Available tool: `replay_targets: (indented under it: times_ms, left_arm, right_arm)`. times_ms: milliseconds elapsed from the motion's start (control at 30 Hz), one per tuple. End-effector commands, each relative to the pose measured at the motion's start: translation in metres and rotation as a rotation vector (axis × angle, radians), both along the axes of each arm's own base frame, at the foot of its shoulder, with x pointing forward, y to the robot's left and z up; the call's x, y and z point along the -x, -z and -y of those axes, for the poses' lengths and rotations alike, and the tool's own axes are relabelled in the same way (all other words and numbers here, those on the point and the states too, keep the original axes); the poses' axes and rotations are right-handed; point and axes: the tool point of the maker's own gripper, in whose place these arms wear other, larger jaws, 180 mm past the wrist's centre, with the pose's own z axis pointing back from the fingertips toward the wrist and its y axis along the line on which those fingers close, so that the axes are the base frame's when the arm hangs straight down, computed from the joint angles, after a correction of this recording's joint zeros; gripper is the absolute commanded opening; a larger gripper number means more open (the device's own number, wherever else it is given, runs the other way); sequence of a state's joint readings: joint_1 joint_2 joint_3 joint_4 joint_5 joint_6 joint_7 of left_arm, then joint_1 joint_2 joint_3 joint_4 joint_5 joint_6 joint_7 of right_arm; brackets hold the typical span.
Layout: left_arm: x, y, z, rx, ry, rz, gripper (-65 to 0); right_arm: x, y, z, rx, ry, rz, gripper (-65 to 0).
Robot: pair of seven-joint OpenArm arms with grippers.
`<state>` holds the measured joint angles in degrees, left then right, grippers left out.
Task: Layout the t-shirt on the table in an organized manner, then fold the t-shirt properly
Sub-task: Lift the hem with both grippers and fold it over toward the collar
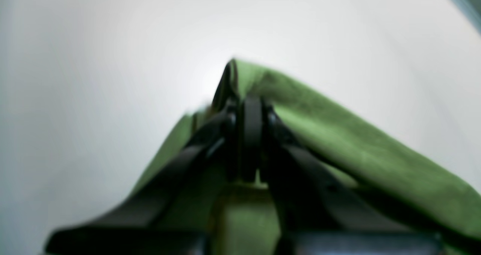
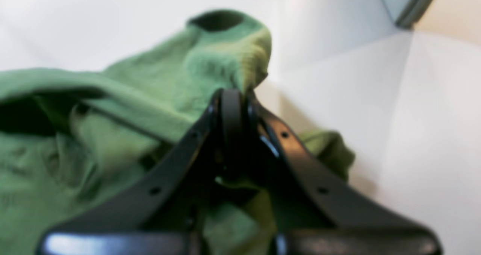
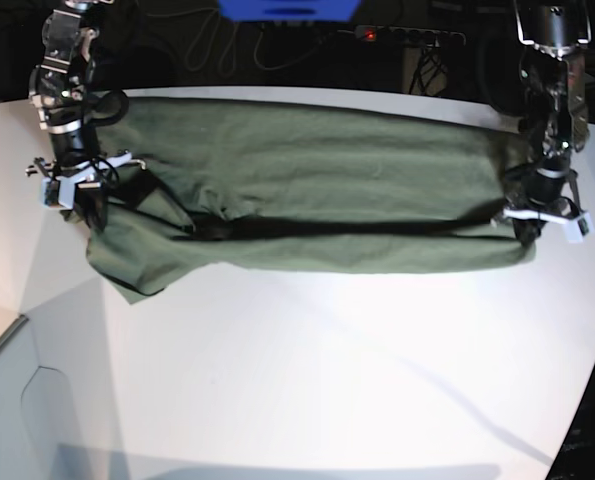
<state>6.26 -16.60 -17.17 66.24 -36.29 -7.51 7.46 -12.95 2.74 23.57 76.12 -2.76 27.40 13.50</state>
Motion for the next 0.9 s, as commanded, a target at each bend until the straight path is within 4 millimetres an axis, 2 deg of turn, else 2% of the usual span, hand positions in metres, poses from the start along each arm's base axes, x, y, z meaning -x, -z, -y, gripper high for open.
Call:
replay_targets:
  times_ms: [0,100,300,333,433,533,633,733,800,867]
  left_arm:
    - [-0.006,-0.011,-0.004,-0.01,-0.004,0.04,-65.0]
    - [0.006,0.0,-0.001,0.0,-0.006,0.011,-64.8]
    - [0.01,0.005,0.001,-0.006,0.007,-0.009,-63.3]
    - [0.012,0.007,0.001,-0.002,0.008,-0.023,-61.1]
    - [0.023,0.018,0.006,0.023,0.033,-0.094,-48.9]
    - [0.025,0.016,0.008,0.023,0.041,-0.096,-38.5]
    - [0.032,0.001,-0.004,0.009,0.006,-0.057,-33.3]
    - [0.032,-0.026,-0.016,0.003,-0.051,0.02,-33.2]
    - [0.03,-0.044,-0.03,-0.011,-0.09,0.068,-33.3]
    - [0.03,-0.051,-0.04,-0.022,-0.117,0.084,-33.3]
  right_arm:
    - [-0.006,-0.016,0.002,0.002,-0.002,0.063,-65.0]
    - [0.001,-0.011,0.004,0.01,-0.005,0.04,-65.0]
    - [0.008,0.007,0.008,0.006,-0.008,-0.011,-64.6]
    - [0.01,0.011,0.01,0.006,-0.007,-0.025,-62.5]
    - [0.014,0.019,0.015,0.004,-0.001,-0.048,-52.2]
    - [0.014,0.015,0.018,0.017,-0.005,-0.039,-43.8]
    - [0.013,0.013,0.019,0.017,-0.001,-0.033,-39.5]
    - [0.012,0.004,0.032,0.031,0.036,-0.007,-39.0]
    - [0.01,0.001,0.033,0.034,0.038,0.001,-39.0]
    - [0.009,-0.002,0.033,0.039,0.036,0.006,-39.0]
